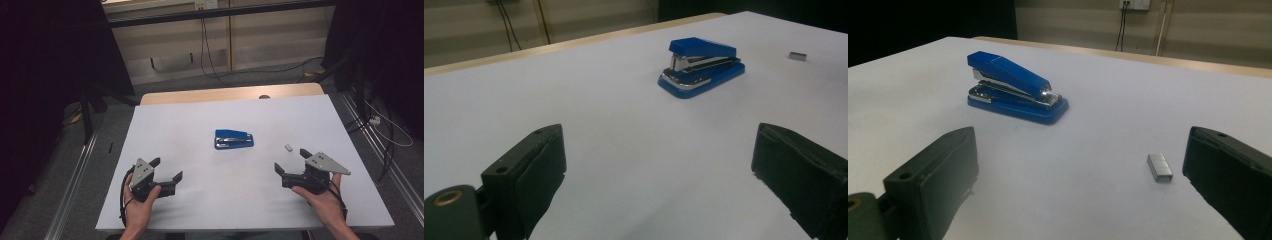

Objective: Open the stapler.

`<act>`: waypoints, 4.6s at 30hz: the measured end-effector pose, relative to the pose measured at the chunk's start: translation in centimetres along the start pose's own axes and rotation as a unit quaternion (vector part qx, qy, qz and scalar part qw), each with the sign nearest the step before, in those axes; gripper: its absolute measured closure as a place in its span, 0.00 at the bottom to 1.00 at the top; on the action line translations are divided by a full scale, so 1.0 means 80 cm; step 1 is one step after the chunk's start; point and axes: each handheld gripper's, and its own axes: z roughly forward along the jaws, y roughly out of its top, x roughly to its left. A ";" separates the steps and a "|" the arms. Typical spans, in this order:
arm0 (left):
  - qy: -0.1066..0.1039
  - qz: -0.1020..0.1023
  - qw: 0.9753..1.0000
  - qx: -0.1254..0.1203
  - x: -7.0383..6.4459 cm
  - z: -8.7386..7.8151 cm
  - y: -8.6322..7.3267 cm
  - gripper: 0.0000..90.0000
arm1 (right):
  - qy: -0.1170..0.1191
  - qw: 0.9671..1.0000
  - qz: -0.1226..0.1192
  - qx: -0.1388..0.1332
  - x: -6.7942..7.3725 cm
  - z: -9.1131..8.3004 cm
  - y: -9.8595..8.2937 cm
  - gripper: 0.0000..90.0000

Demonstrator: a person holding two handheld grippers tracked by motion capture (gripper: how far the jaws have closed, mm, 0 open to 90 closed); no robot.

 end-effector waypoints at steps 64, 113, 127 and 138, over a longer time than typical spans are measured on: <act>-0.070 0.025 0.997 0.032 -0.021 0.151 0.069 0.05 | 0.129 0.988 -0.061 0.063 0.077 0.165 0.057 0.52; -0.090 0.002 0.993 0.078 -0.001 0.187 0.063 0.88 | 0.159 0.984 -0.052 0.054 0.085 0.186 0.041 1.00; -0.093 -0.012 0.991 0.100 0.004 0.206 0.059 1.00 | 0.155 0.983 -0.045 0.093 0.085 0.204 0.040 1.00; -0.085 -0.014 0.991 0.102 0.005 0.219 0.061 1.00 | 0.153 0.979 -0.064 0.120 0.092 0.224 0.041 1.00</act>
